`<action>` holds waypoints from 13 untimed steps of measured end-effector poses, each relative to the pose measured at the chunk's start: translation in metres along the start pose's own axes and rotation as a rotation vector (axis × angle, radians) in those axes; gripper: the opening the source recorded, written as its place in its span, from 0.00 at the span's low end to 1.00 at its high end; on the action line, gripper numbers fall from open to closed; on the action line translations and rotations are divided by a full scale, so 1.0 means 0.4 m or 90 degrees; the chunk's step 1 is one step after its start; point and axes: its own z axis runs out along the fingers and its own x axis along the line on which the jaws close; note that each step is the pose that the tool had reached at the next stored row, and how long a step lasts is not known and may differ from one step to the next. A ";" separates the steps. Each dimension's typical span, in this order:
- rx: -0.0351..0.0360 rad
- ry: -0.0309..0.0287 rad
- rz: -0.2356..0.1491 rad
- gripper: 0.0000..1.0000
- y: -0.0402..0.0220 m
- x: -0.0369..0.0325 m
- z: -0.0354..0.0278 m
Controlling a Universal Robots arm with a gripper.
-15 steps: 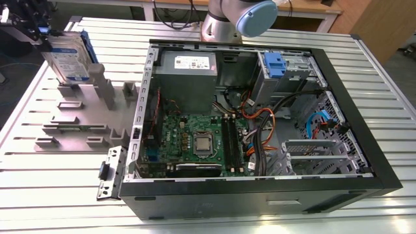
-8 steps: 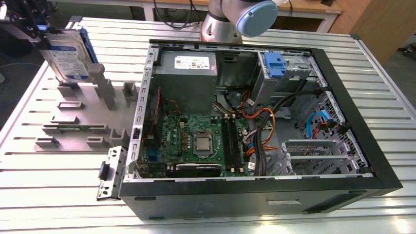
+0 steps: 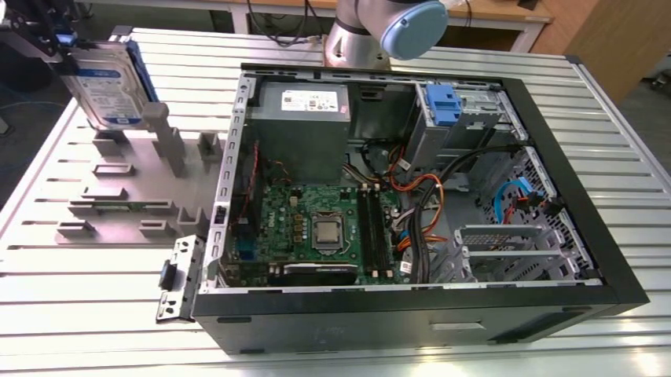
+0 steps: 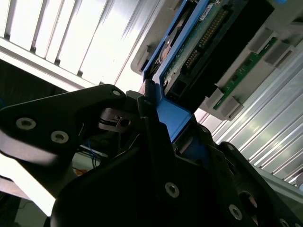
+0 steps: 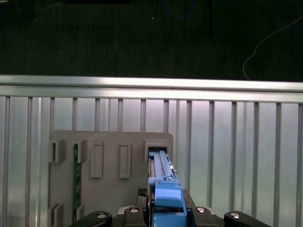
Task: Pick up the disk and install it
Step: 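Pick up the disk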
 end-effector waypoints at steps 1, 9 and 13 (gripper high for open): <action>0.0000 0.0000 0.000 0.36 0.000 0.000 -0.002; 0.0000 0.0000 0.000 0.36 0.000 0.000 -0.018; 0.0000 0.0000 0.000 0.36 0.000 0.000 -0.027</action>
